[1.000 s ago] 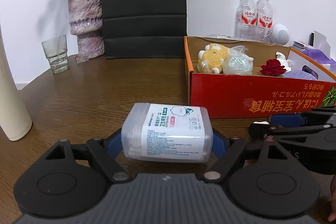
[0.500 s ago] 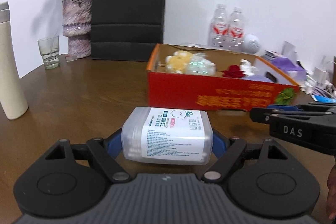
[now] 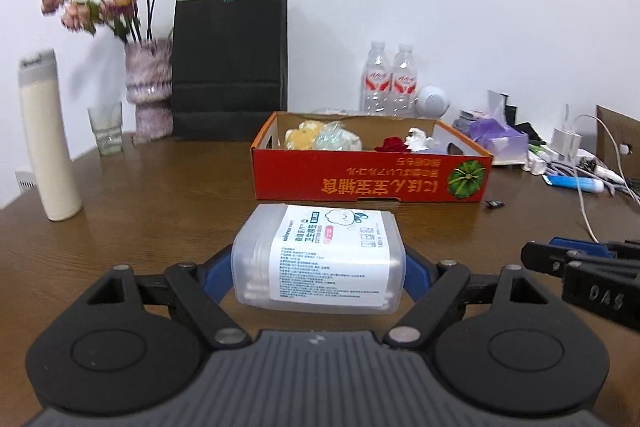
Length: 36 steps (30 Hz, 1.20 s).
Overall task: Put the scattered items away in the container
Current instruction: 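Lift the swab box and white heart in both grippers toward the box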
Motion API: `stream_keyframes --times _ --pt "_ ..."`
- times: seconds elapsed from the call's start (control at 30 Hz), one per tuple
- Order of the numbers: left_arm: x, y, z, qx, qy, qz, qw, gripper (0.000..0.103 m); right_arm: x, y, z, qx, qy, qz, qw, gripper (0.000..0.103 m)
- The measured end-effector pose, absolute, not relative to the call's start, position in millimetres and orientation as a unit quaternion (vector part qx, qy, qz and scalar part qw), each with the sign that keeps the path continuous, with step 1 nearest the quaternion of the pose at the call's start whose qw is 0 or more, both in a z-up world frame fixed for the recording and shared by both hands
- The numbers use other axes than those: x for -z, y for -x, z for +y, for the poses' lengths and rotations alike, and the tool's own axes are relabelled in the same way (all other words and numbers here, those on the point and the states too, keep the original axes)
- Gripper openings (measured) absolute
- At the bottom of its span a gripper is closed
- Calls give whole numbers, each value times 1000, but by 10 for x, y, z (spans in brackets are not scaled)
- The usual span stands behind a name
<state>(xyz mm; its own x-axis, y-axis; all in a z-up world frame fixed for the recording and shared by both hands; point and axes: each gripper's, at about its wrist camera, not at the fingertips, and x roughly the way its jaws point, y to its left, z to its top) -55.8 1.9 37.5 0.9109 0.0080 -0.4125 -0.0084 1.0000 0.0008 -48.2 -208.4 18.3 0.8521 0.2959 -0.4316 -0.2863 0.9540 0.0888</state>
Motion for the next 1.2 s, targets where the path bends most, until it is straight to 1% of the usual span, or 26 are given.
stream_keyframes --times 0.07,0.2,0.33,0.4,0.47,0.77,1.2 --pt "-355 732 -1 -7 -8 210 978 83 -192 655 -2134 -150 -14 220 964 26" --pt "-312 1082 42 -19 11 214 977 83 -167 1048 -2252 -153 -12 212 965 26" --pt "-297 1442 72 -26 13 201 979 83 -135 1323 -2349 -153 -33 227 961 26" --pt "-292 1536 82 -15 15 207 978 84 -134 1455 -2324 -159 -25 221 962 26" --pt "-287 1596 90 -5 20 215 976 83 -136 1539 -2300 -162 -24 218 962 26" --pt "-325 1758 73 3 15 190 982 83 -126 1719 -2213 -171 -13 215 961 26" --pt "-396 1669 61 13 16 176 984 83 -136 1605 -2122 -172 -7 214 962 26"
